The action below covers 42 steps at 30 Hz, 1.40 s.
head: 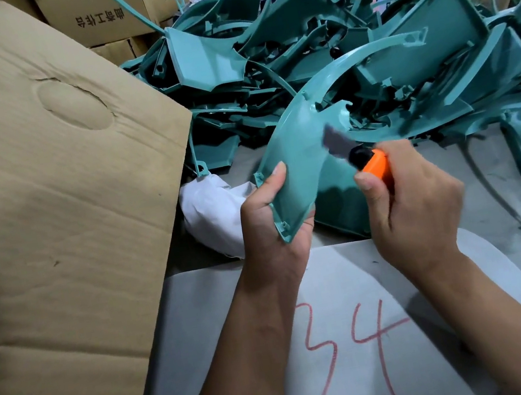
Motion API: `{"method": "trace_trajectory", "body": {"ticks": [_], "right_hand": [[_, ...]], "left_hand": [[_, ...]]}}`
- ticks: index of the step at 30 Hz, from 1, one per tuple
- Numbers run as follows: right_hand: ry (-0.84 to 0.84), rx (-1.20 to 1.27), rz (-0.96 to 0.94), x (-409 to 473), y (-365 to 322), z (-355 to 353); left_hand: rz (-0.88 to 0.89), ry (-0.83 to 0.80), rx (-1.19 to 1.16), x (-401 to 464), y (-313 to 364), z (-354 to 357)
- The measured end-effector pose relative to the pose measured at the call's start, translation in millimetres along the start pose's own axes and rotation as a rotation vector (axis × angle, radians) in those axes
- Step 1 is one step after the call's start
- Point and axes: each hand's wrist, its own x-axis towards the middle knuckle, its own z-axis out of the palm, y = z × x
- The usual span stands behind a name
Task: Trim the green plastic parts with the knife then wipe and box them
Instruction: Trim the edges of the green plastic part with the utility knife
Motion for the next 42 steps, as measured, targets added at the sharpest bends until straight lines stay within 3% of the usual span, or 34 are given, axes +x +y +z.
{"method": "trace_trajectory", "body": {"ticks": [3,6,13,17,21,25,32,42], "right_hand": [[0.179,0.025,0.231,6.8,16.2,-4.5],[0.223,0.068,0.293,7.9,29.4,-11.1],[-0.055,0.34,0.215,6.3,6.7,-7.0],[-0.306,0.322,0.106,1.7,-0.6,-5.7],[-0.418,0.354,-0.022,-1.3,-7.5,-1.1],[-0.508,0.405,-0.002,-4.1,-5.5,3.8],[-0.453,0.523,0.01,-0.2,-1.0,3.0],[-0.377,0.408,-0.031,-1.0,2.0,2.2]], "left_hand": [[0.039,0.04,-0.029,2.0,9.0,-7.3],[0.12,0.127,-0.03,6.6,16.0,-11.8],[0.235,0.108,0.06,7.5,7.8,-11.4],[0.341,0.061,0.079,8.1,8.6,-6.7],[0.36,0.023,0.114,10.6,3.5,-12.2],[0.361,-0.004,0.129,11.0,2.9,-14.0],[0.38,-0.033,0.097,10.8,3.6,-11.9],[0.348,-0.056,0.115,3.9,4.5,-8.5]]}}
